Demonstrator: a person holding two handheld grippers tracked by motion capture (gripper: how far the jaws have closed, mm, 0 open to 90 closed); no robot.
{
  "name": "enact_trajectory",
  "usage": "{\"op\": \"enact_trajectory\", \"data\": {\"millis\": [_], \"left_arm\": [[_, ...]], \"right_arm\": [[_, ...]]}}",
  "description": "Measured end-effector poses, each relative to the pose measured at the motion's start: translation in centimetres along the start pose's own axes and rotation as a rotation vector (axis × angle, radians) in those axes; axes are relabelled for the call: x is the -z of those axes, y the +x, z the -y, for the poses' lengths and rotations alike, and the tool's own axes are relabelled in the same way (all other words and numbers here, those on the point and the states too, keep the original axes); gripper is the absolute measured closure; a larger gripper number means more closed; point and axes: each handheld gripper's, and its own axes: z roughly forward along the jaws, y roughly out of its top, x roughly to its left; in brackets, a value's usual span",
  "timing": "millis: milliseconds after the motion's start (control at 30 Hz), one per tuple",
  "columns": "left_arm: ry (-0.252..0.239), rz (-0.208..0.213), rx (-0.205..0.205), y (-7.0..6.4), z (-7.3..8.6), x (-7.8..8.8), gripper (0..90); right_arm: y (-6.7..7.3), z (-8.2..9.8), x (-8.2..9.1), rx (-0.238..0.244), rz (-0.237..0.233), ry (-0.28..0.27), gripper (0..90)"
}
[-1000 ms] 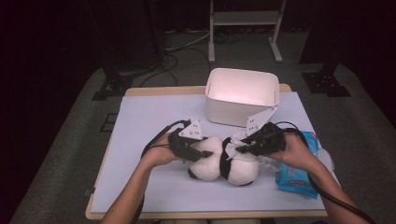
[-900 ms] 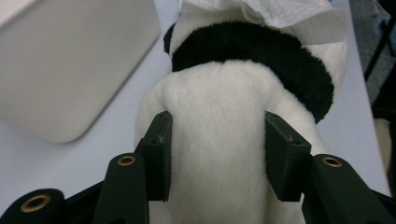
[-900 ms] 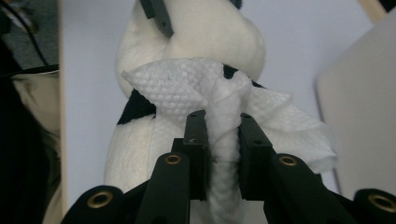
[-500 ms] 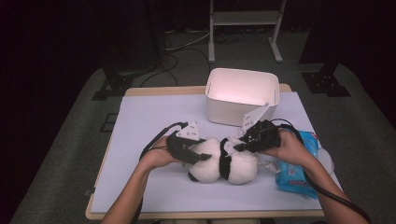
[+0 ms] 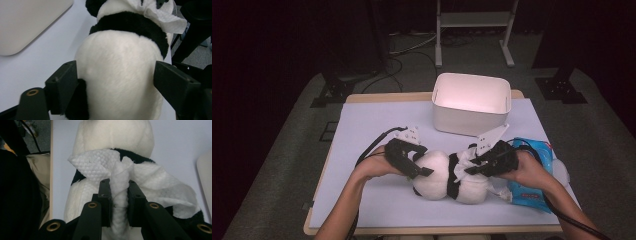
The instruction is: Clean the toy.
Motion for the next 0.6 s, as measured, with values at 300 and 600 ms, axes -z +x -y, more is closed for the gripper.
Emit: {"op": "enact_trajectory", "data": {"millis": [300,600], "left_arm": [[0.099,0.085,0.029,0.4,0.1,-1.9,7.0],[0.036,0.01,-0.07,-0.2,0.7,-1.3,37.2]], "right_arm": [[0.6,0.3,0.1,0.017,-0.028,-0.005,75.6],[0.5,-0.4,0.4,0.01,-0.01,-0.003,75.8]]}}
